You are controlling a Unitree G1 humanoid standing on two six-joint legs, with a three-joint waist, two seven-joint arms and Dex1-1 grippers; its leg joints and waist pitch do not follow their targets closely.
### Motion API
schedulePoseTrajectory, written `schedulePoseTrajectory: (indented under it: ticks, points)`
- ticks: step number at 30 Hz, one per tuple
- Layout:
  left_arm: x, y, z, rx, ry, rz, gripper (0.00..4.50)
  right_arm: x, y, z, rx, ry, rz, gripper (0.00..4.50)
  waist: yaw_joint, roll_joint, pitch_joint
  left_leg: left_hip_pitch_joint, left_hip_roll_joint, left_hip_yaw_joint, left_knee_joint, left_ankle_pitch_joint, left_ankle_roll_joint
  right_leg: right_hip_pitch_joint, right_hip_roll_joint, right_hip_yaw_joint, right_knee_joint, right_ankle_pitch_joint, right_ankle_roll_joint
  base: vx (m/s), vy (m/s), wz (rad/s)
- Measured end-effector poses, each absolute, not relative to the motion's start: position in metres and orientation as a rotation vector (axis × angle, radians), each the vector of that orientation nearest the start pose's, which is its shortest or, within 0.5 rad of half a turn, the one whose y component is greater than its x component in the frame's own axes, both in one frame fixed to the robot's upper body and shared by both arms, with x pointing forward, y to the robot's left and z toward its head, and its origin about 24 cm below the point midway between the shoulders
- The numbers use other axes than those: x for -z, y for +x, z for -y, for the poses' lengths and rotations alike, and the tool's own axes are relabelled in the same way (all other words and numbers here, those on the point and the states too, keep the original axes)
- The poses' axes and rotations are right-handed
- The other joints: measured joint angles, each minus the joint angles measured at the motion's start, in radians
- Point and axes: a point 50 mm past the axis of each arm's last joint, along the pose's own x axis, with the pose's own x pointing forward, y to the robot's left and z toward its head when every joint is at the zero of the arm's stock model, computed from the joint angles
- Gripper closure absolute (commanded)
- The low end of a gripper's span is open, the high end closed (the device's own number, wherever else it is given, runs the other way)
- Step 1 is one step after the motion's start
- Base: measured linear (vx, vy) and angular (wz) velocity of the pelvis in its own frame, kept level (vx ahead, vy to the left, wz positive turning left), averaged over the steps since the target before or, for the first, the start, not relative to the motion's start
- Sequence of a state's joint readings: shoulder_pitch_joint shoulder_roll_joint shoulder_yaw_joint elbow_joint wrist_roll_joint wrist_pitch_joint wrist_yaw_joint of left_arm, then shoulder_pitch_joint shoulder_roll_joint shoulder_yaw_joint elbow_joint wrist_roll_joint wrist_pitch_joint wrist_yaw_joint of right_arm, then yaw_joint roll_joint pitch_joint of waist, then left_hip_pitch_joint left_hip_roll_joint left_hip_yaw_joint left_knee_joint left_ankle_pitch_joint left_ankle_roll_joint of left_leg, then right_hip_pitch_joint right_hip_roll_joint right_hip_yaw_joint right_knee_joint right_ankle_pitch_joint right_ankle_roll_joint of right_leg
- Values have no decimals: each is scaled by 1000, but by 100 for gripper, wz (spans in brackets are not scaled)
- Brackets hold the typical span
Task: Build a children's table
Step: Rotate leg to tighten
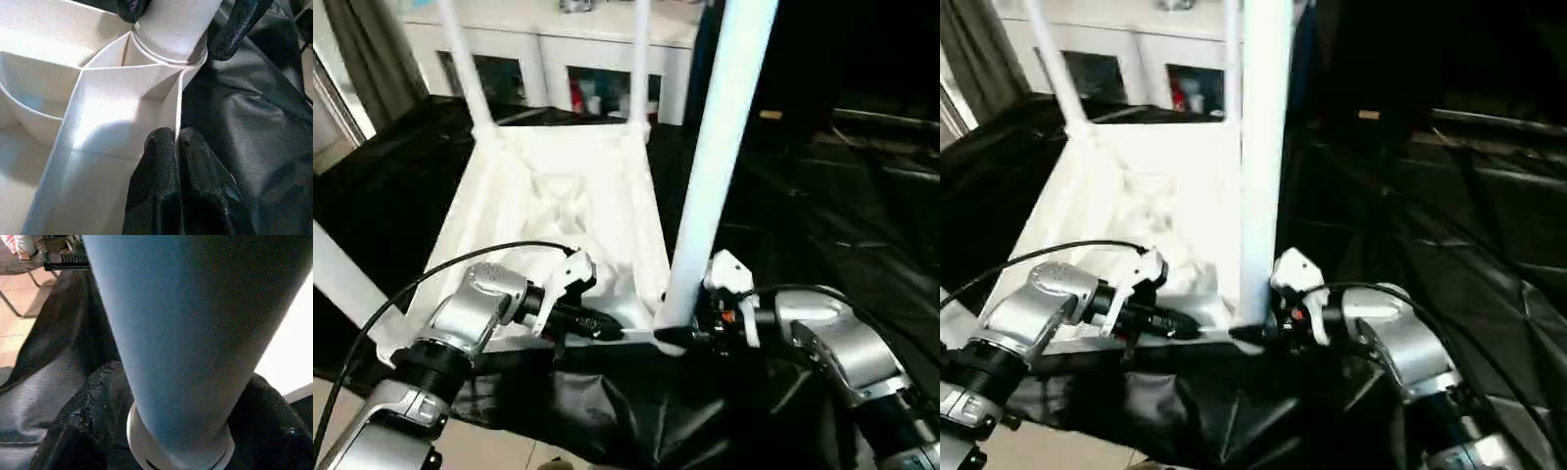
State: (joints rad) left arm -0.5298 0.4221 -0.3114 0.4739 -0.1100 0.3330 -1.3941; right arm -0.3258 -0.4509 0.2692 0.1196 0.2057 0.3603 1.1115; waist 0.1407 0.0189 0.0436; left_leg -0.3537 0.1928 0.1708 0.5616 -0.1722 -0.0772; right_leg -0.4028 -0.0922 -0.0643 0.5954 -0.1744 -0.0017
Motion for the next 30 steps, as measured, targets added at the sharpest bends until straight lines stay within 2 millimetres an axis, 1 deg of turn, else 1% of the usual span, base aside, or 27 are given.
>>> schedulePoseTrajectory:
  ticks: [2,4,5,6,8,11,12,14,17,20,21,23,24,25,30]
  points:
    - [-46,293,-141,1485,163,-621,450,-57,269,136,-1305,-171,-413,167,1,0,0,0,0,0,0,0,0,0,0,0,0,0,0,0,0,0]
    - [-46,293,-141,1492,162,-623,450,-57,269,136,-1305,-161,-417,167,2,0,0,0,0,0,0,0,0,0,0,0,1,0,0,0,0,0]
    - [-46,292,-141,1495,163,-624,450,-57,269,137,-1303,-155,-422,187,3,0,0,0,0,0,0,0,0,0,0,0,1,0,0,0,0,0]
    - [-46,292,-141,1496,164,-622,450,-57,269,137,-1302,-151,-424,187,3,0,0,0,0,0,0,0,0,0,0,0,1,0,0,0,0,0]
    - [-46,293,-140,1498,173,-615,450,-57,269,137,-1299,-136,-426,206,3,-1,0,0,0,0,0,0,0,0,0,0,1,0,0,0,0,0]
    - [-46,293,-139,1496,175,-608,450,-57,270,136,-1291,-130,-423,218,5,-1,0,-1,0,0,1,0,0,0,0,0,1,0,0,0,0,0]
    - [-46,293,-138,1495,174,-604,450,-57,270,135,-1285,-126,-419,235,4,-1,0,0,0,0,2,0,0,0,0,0,1,0,0,0,0,0]
    - [-46,294,-137,1481,174,-596,450,-57,272,134,-1256,-123,-409,236,1,-1,0,0,0,0,3,0,0,1,0,0,2,0,0,0,0,0]
    - [-44,302,-134,1381,177,-562,450,-51,283,131,-1103,-85,-386,244,-4,-6,-1,3,0,0,3,1,0,3,0,0,4,-3,5,0,0,0]
    - [-43,311,-123,1284,183,-534,450,-47,297,130,-925,-59,-369,248,-25,-11,0,3,0,-1,4,1,0,3,0,0,3,-3,6,0,0,0]
    - [-42,317,-119,1220,182,-524,450,-45,304,127,-819,-32,-361,251,-32,-13,0,4,0,-1,4,1,0,4,0,0,4,-3,6,0,0,0]
    - [-42,326,-108,1134,192,-507,450,-45,317,122,-660,-6,-360,253,-40,-14,0,4,0,-2,4,1,0,4,0,-1,2,-3,6,0,0,0]
    - [-42,330,-100,1083,195,-495,450,-44,323,118,-561,10,-358,254,-42,-14,0,4,0,-3,3,1,0,4,0,-2,-1,-3,6,0,0,0]
    - [-42,331,-96,1059,201,-487,450,-44,326,118,-510,11,-357,254,-44,-15,0,5,0,-3,3,1,0,3,0,-2,-1,-3,6,0,0,0]
    - [-41,335,-78,988,210,-462,450,-42,334,110,-352,33,-338,254,-43,-25,-2,4,0,-3,3,1,0,3,0,-2,-2,-3,6,0,0,0]
